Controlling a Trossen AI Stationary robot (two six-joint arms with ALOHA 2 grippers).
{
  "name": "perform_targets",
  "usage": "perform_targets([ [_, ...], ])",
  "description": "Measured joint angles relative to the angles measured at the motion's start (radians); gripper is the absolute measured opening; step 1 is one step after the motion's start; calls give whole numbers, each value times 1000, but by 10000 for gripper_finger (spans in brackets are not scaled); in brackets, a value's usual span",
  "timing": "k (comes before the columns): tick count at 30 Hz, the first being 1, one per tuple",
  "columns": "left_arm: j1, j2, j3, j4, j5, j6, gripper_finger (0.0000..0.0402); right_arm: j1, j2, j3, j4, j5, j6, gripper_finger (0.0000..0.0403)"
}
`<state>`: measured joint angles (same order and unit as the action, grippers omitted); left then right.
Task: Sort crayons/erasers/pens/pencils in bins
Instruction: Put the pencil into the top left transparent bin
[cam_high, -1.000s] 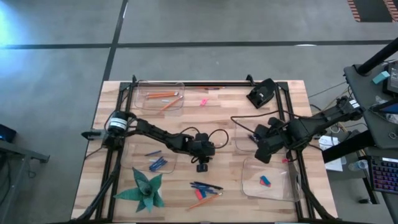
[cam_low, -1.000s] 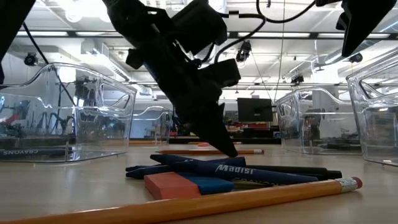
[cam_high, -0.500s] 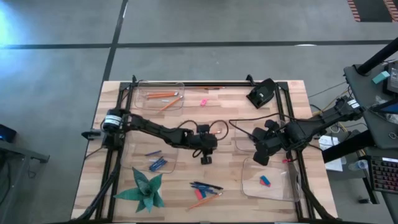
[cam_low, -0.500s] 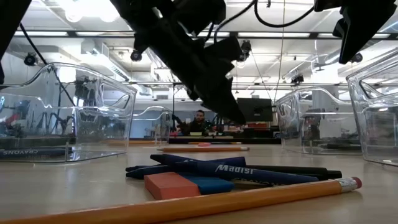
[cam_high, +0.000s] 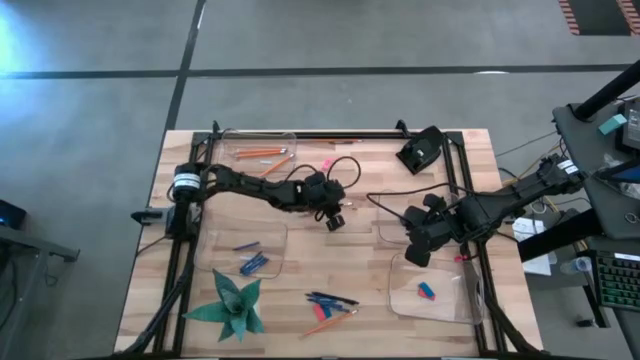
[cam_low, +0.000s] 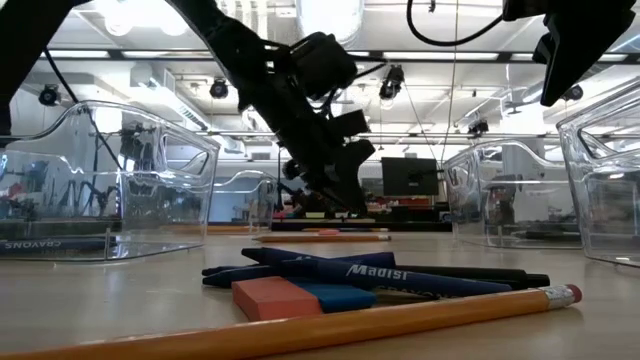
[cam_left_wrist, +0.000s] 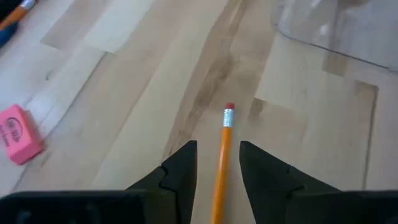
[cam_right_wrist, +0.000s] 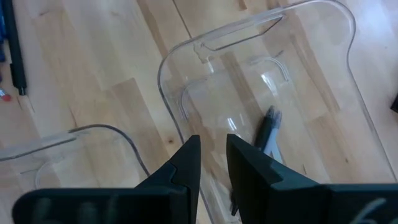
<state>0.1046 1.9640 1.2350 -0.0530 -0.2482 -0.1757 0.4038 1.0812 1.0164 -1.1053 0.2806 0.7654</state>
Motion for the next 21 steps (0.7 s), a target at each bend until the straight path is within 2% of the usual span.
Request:
perform_targets([
  [4,8,8,0,-3,56,-1,107,0,0,0,4,0,-4,68],
  [16,24,71,-2,-36,56,0,107,0,0,0,21,0,-10,68],
  [21,28,86,-2,-35,95,-2,97,0,0,0,26,0,-10,68],
])
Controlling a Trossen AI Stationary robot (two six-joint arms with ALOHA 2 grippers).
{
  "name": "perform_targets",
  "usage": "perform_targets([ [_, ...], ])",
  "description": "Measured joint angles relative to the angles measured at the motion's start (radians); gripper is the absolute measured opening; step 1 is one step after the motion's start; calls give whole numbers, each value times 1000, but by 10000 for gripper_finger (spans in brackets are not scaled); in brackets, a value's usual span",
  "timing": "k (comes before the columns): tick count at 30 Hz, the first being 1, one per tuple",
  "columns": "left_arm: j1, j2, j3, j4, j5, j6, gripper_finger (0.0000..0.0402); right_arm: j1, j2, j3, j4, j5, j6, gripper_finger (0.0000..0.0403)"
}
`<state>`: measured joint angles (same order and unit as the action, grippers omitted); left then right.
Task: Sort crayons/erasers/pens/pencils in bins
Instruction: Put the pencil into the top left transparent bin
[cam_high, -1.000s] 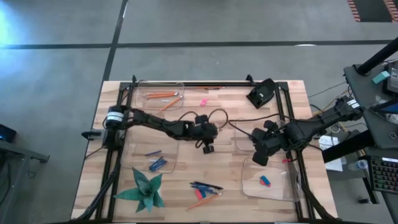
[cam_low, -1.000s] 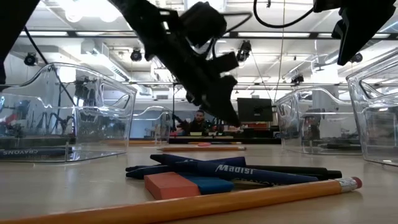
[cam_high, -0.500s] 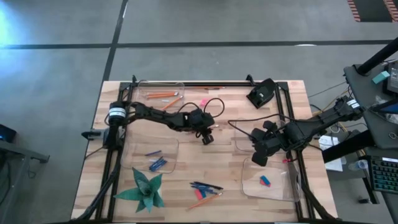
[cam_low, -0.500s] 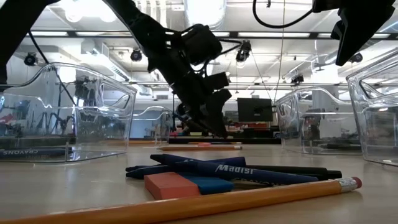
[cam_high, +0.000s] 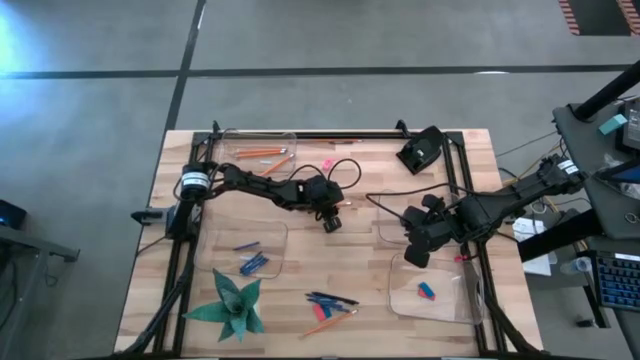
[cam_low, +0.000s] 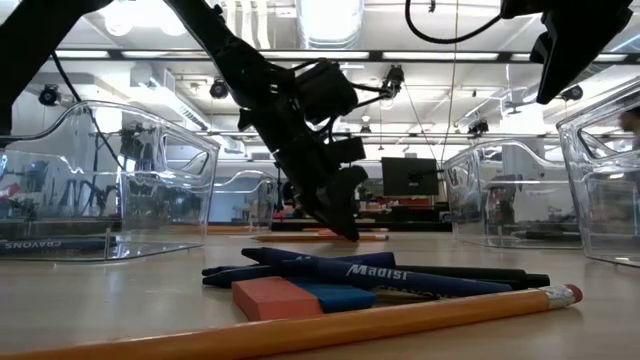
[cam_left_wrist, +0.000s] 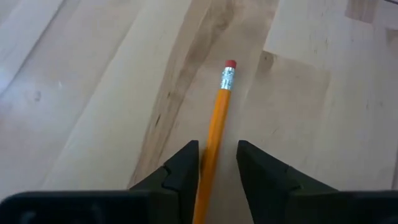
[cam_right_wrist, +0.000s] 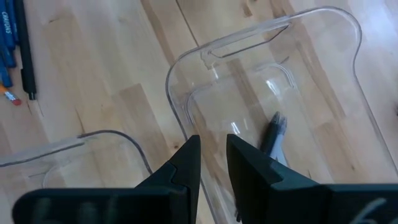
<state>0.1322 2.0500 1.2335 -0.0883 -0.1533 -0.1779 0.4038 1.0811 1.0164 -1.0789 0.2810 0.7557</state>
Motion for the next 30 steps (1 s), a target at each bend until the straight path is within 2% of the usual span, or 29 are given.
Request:
perform_targets([
  [9,0,9,1,-27,40,0,9,0,0,0,9,0,0,68],
  [16,0,7,0,-27,41,0,10,0,0,0,14,0,3,68],
  [30,-4,-86,9,17,67,8,2,0,0,0,15,1,-7,68],
])
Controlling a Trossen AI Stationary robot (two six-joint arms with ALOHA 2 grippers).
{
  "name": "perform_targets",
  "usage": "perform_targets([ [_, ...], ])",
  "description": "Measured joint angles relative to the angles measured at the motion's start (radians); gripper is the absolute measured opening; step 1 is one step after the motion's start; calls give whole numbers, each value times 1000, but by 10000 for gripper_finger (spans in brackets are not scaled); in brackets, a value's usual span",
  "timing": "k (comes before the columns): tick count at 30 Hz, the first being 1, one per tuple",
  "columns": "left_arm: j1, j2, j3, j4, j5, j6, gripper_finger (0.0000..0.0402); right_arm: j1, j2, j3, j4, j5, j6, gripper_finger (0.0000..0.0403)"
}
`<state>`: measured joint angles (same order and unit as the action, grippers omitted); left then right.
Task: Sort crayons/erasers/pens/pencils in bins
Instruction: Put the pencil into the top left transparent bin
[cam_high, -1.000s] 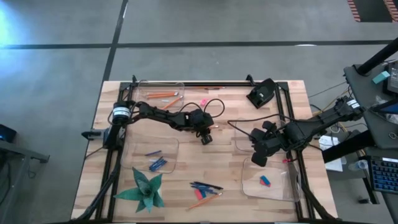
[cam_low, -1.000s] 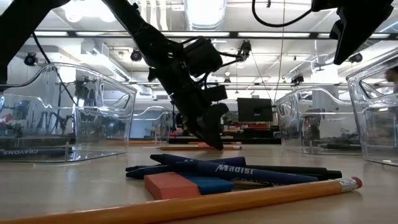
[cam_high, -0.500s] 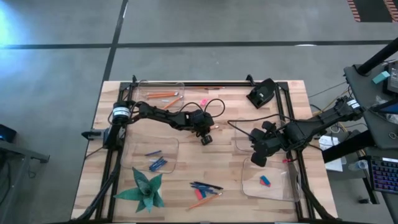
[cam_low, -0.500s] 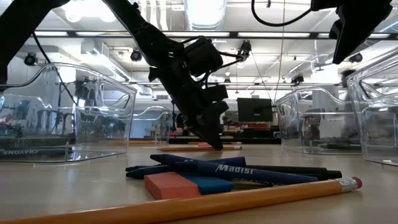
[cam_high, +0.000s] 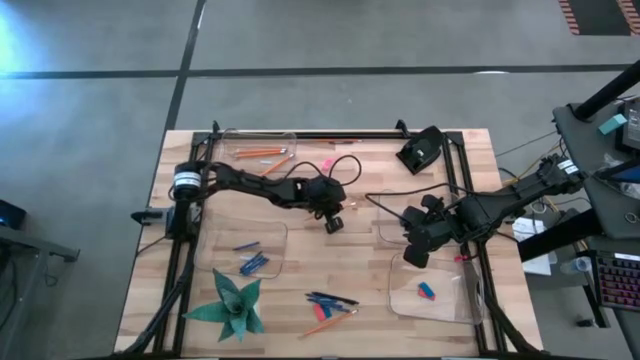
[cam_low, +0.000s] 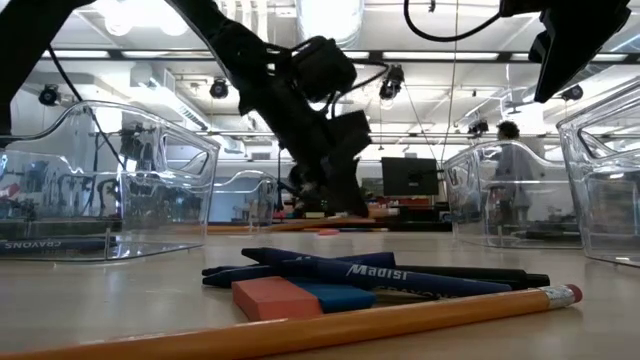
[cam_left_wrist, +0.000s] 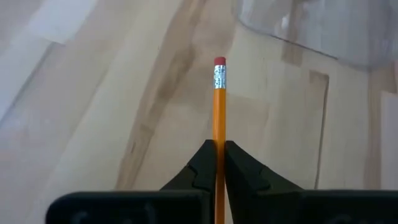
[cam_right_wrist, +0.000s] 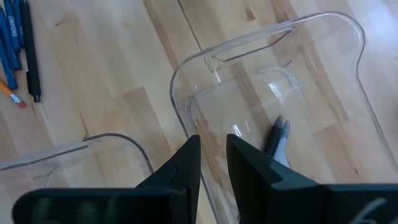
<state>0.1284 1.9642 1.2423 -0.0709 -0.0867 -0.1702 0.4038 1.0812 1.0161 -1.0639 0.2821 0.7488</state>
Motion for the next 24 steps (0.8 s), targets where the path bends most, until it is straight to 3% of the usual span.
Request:
perform_targets([
  [16,37,-197,28,-3,-54,46,3,0,0,-1,-1,-1,-96,68],
  [24,40,-162,1,-88,-56,36,1,-1,0,-2,-1,8,-121,68],
])
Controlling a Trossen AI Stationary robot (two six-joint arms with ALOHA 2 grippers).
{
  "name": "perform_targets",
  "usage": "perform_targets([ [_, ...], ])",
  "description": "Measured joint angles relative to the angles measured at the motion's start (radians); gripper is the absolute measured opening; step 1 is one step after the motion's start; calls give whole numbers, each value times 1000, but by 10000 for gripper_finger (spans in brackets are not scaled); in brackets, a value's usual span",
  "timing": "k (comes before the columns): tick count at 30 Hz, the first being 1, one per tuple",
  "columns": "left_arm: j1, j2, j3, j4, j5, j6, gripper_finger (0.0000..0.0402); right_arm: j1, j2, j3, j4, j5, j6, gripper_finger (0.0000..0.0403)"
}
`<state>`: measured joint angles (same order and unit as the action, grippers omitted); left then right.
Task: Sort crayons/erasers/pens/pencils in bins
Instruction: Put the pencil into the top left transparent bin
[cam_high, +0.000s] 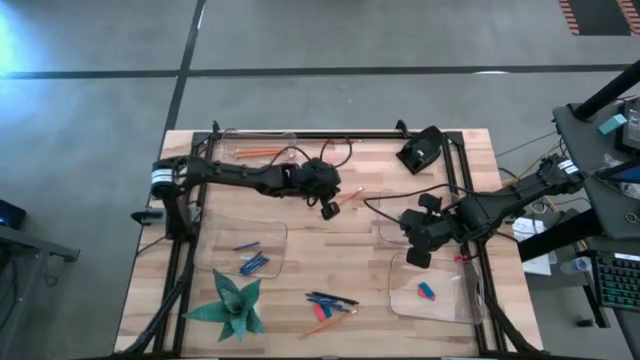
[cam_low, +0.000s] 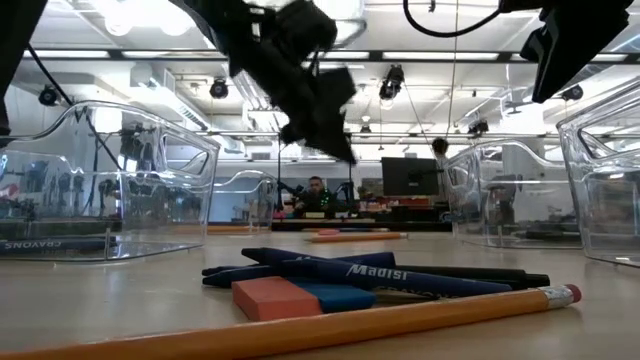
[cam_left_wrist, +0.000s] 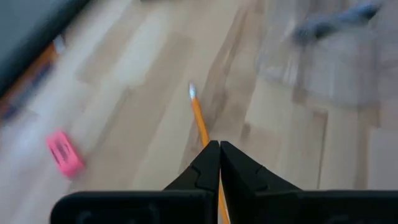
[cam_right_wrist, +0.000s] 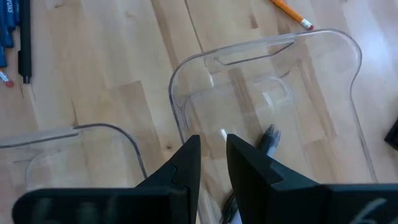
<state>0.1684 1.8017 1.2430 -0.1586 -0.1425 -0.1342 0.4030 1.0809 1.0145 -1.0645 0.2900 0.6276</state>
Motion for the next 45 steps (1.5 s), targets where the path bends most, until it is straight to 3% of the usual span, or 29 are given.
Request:
perform_targets([
  [6,5,82,-1,13,0,-115,11,0,0,0,0,1,-26,68],
  [17,17,166,8,12,71,-143,120,-4,0,-1,1,26,-45,68],
  [30,28,226,20,-25,84,-150,125,-4,0,-1,6,26,-44,68],
  [45,27,226,40,-318,133,-201,122,-4,-1,-1,7,25,-44,68],
])
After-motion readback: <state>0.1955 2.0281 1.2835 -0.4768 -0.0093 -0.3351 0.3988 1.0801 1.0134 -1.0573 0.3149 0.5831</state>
